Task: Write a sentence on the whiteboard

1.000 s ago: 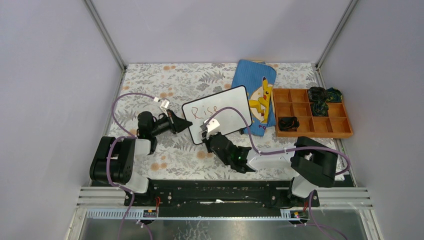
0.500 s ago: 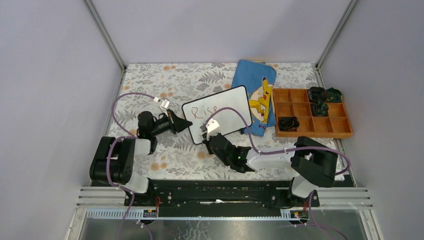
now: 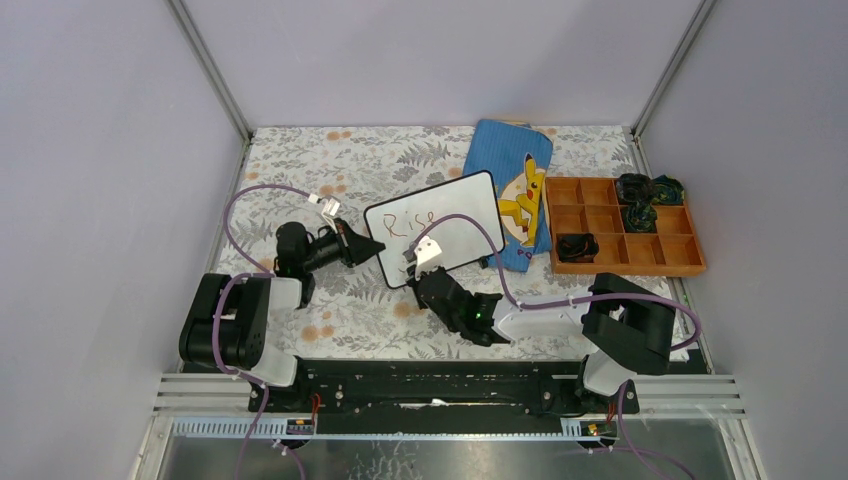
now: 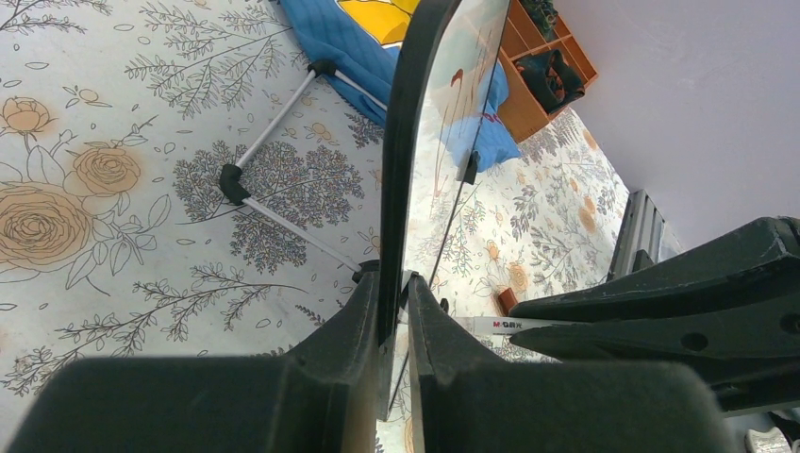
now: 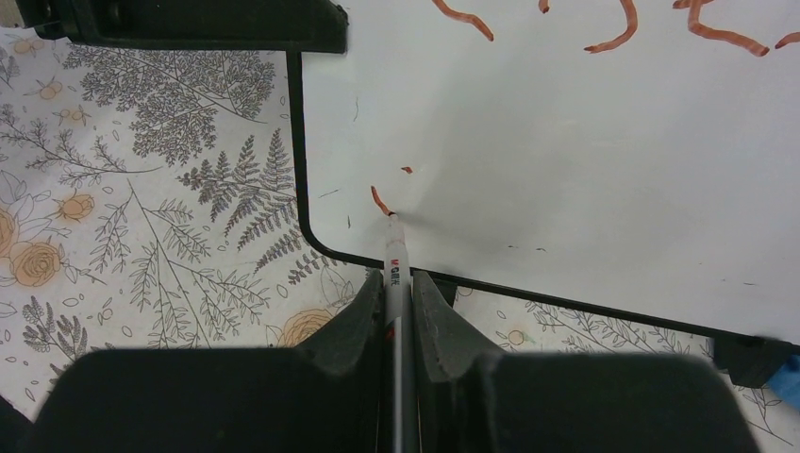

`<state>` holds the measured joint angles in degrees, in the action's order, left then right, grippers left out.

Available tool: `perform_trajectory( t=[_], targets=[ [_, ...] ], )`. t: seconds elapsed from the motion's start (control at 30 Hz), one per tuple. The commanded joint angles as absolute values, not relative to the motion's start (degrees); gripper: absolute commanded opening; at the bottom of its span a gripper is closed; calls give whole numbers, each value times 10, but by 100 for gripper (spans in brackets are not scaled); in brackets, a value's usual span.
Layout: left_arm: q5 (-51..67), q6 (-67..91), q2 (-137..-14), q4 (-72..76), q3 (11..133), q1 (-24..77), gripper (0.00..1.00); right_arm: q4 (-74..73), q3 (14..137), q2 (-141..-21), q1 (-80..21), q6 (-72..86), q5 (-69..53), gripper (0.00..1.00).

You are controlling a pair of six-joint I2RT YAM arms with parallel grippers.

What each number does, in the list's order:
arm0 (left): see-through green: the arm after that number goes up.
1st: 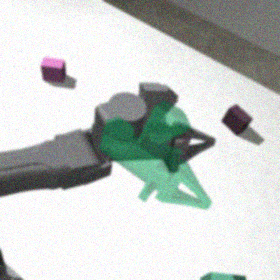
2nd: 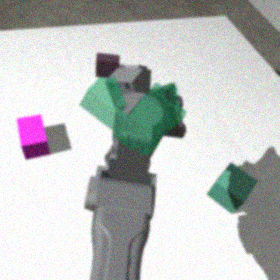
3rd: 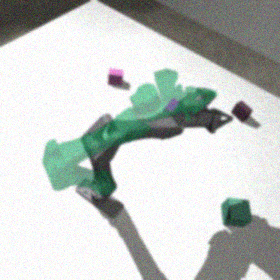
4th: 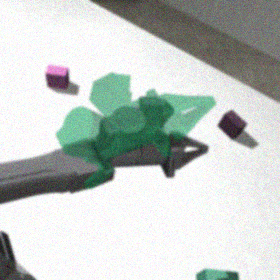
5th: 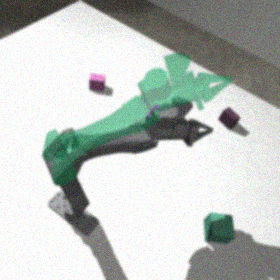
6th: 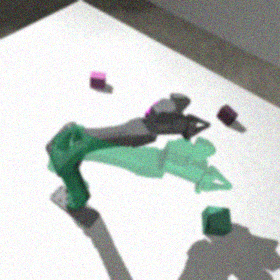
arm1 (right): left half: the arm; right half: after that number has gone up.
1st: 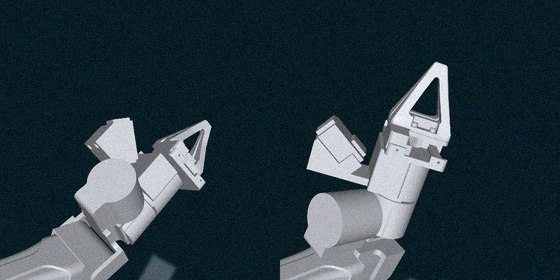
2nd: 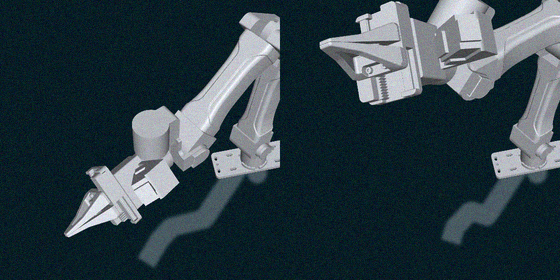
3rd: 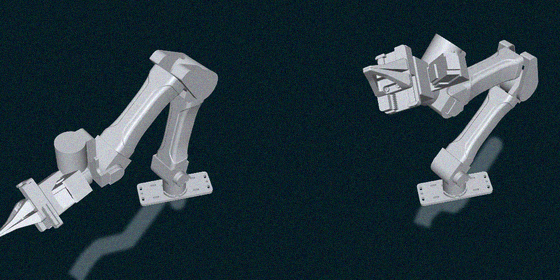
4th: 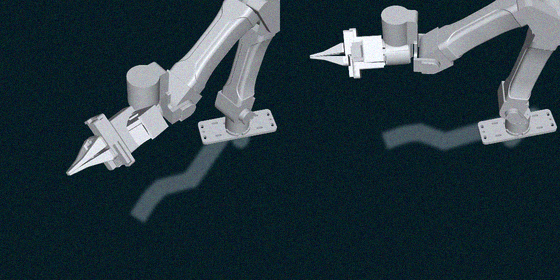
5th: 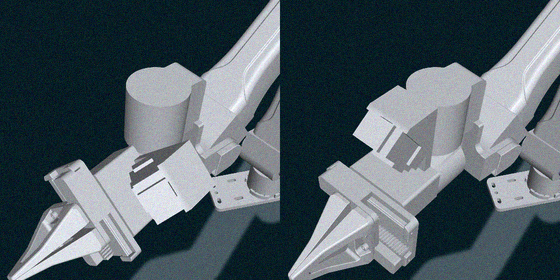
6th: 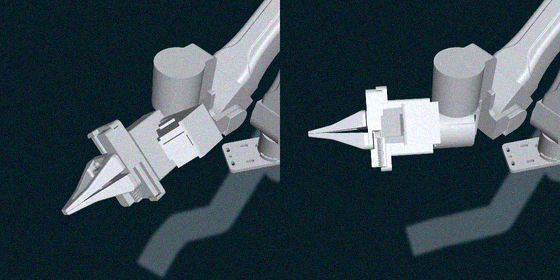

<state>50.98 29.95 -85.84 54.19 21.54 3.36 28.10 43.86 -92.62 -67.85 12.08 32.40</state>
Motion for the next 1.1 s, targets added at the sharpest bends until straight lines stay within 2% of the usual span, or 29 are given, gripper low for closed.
perform_trajectory(
  t=[0.0, 0.47, 1.07],
  targets=[
    [487, 278, -863, 486, 214, 43, 0, 255, 440, -918, -670, 126, 379, 0],
    [485, 275, -862, 483, 215, 44, 0, 240, 427, -912, -670, 139, 376, 0],
    [484, 272, -861, 478, 216, 47, 0, 263, 441, -918, -674, 131, 312, 0]
  ],
)
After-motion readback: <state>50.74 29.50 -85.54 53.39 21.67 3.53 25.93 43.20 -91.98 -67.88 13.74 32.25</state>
